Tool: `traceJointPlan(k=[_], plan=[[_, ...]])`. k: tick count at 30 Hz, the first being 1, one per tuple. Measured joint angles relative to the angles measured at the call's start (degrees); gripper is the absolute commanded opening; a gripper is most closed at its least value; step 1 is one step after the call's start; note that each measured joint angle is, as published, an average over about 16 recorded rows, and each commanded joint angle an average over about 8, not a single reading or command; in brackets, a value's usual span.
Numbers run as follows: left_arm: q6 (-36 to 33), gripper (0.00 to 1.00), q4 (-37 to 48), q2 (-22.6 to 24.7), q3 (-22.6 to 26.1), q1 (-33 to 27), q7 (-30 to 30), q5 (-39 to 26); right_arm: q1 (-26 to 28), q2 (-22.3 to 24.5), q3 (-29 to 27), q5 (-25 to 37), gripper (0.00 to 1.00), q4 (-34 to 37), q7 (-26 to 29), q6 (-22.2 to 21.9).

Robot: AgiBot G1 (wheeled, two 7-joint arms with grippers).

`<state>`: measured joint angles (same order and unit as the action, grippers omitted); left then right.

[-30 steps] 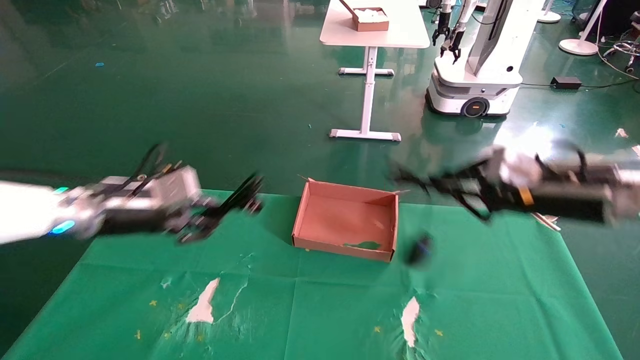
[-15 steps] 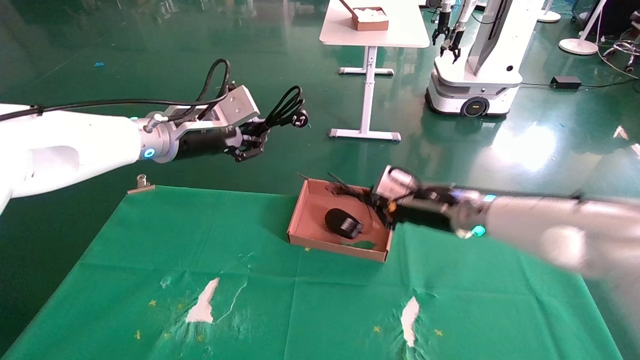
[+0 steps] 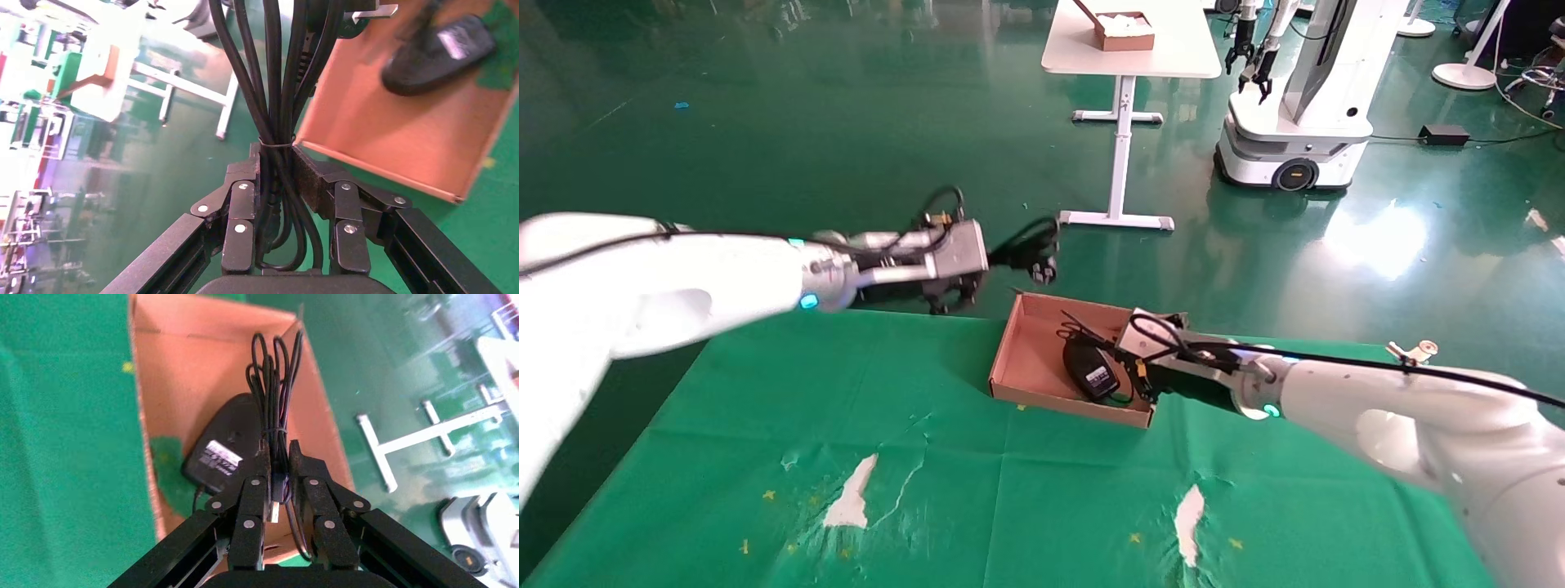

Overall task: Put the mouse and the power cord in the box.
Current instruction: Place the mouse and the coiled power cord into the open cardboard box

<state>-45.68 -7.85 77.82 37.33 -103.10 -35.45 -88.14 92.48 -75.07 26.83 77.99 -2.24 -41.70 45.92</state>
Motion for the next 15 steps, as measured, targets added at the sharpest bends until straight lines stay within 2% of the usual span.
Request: traceJointPlan(k=[7,15], plan=[[0.21,0.0,-5.97,0.66,3.94,4.06,0.28,-0.19,2.04,4.95,-1.24,-1.82,1.0,-1.44,-2.54,6.06],[-1.35,0.0,-15.77,0.85,12.48,6.81,1.33,-0.87,7.13,15.02,-2.47,-3.76,1.0,-3.76,-4.89,20.47]])
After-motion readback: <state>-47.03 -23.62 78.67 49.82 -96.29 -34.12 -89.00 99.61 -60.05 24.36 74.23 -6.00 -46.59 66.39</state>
